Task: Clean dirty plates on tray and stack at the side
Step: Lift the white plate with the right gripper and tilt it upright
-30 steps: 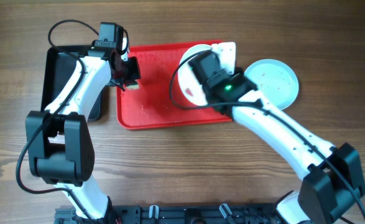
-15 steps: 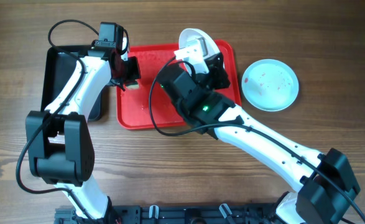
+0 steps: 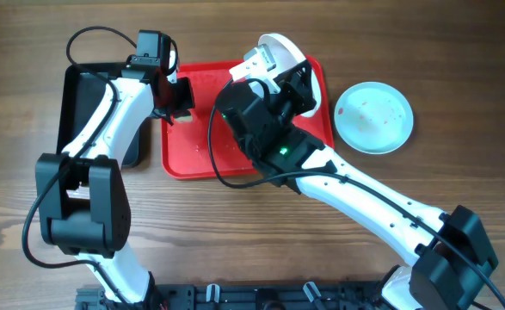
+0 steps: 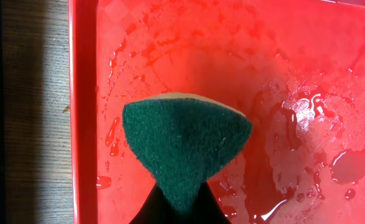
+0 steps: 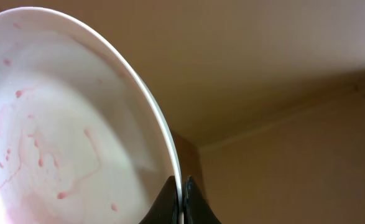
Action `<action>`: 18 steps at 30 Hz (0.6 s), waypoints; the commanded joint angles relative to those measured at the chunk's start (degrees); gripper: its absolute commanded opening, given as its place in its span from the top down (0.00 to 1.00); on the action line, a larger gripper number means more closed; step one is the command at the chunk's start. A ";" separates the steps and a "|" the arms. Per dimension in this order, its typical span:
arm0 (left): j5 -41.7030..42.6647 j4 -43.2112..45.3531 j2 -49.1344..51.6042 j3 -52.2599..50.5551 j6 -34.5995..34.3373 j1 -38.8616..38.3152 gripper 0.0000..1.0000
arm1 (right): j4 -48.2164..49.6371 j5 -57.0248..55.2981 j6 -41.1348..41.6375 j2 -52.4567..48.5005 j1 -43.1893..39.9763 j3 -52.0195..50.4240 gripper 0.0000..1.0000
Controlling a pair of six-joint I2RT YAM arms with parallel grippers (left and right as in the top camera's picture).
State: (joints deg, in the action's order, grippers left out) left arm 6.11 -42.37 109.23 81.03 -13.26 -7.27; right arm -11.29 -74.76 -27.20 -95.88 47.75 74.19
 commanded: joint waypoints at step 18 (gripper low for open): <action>0.94 -0.04 0.72 -0.24 -2.67 -0.13 0.96 | -7.76 4.96 15.69 0.52 -0.33 0.02 0.96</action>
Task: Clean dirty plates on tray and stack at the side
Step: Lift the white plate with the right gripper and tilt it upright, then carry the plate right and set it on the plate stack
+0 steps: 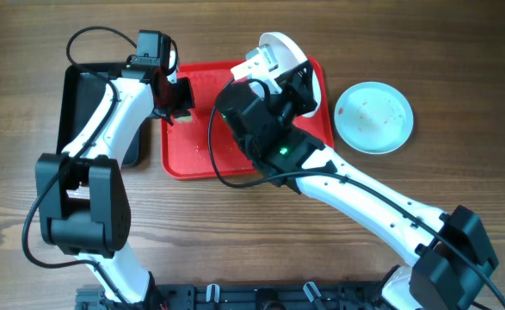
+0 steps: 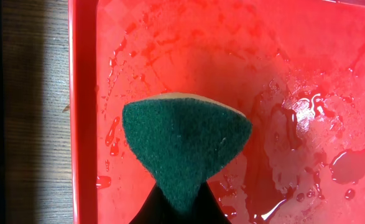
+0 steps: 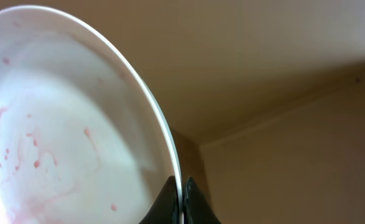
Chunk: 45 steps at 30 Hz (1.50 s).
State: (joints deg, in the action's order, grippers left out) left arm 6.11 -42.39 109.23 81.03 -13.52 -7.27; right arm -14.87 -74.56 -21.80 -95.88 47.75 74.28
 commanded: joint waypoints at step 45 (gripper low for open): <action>0.90 -0.48 0.72 -0.46 -1.95 -0.28 0.96 | -21.00 75.87 48.92 0.46 -65.22 -12.24 0.96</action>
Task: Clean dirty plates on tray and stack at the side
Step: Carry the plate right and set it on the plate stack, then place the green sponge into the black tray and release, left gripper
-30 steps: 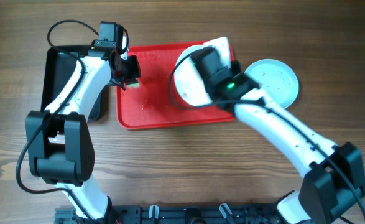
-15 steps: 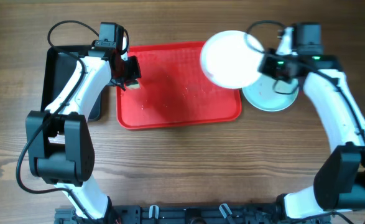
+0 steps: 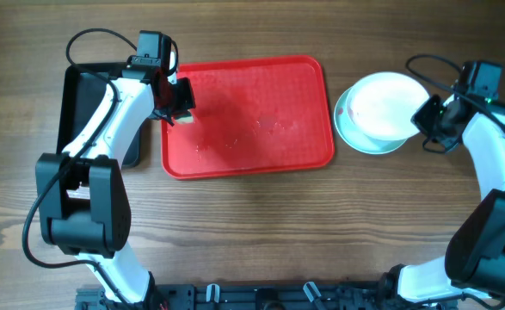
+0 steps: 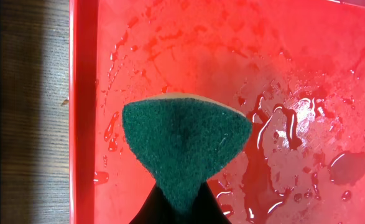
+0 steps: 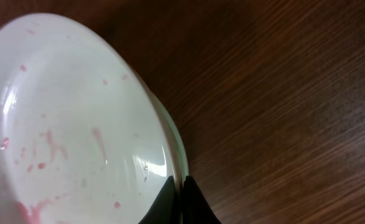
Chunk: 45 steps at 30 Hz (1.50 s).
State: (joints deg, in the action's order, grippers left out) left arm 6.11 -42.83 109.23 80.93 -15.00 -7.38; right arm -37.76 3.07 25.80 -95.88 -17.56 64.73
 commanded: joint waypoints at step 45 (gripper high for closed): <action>-11.10 4.79 5.31 -1.16 10.73 24.61 0.96 | -15.78 9.86 -11.67 1.05 16.59 13.79 0.34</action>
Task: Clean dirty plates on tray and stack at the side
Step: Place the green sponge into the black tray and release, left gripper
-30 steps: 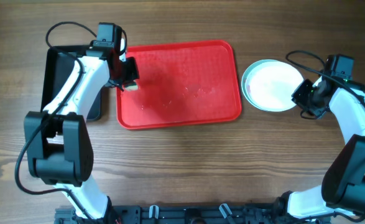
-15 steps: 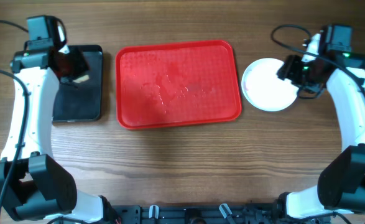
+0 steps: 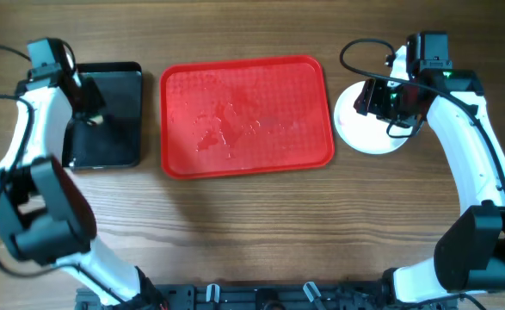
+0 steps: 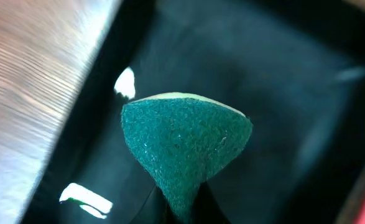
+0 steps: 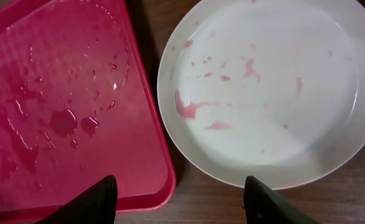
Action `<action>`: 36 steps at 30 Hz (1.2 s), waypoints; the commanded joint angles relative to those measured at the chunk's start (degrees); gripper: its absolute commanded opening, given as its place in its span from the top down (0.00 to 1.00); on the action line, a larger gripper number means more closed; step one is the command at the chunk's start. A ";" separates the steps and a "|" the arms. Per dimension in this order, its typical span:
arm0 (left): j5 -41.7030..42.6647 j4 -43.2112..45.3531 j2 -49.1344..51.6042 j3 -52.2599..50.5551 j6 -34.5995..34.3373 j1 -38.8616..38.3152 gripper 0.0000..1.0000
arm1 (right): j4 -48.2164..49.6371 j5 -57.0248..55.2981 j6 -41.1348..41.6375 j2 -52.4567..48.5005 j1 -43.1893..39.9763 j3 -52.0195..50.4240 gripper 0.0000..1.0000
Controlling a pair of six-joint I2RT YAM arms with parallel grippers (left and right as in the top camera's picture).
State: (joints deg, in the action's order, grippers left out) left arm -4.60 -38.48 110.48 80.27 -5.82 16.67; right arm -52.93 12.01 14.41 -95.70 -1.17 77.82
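A white plate [image 5: 263,93] with faint red streaks lies flat on the wood to the right of the wet red tray [image 5: 64,112]. From overhead the plate [image 3: 366,131] sits on the stack spot, and whatever is beneath it is hidden. My right gripper [image 5: 179,205] hangs open above the plate's left rim, holding nothing; overhead it shows as the right gripper [image 3: 388,99]. My left gripper [image 4: 181,208] is shut on a green sponge [image 4: 185,143] over the black tray [image 4: 281,93]. Overhead, the left gripper [image 3: 90,114] is at that tray's left part.
The red tray [image 3: 295,129] holds only puddles of reddish water. The black tray [image 3: 119,129] lies left of it, with a narrow strip of wood between. Cables loop over the table's far corners near both arms.
My left gripper has moved with the sponge from the red tray's left edge to over the black tray. My right gripper has let go of the white plate, which now lies flat.
At first my right gripper held the streaked white plate tilted over the red tray's back right, and the left held the sponge at the tray's left edge. Later the plate hung over the pale plate on the right. Now it rests there, released.
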 commanded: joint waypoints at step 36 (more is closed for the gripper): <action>5.18 -12.55 -24.72 5.25 1.97 -4.13 0.00 | -3.80 -6.12 -1.57 6.82 0.20 6.54 0.34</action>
State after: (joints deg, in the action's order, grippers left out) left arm -0.51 -49.63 93.36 84.55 -4.34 14.26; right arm -55.27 10.24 14.24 -94.26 -1.17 79.44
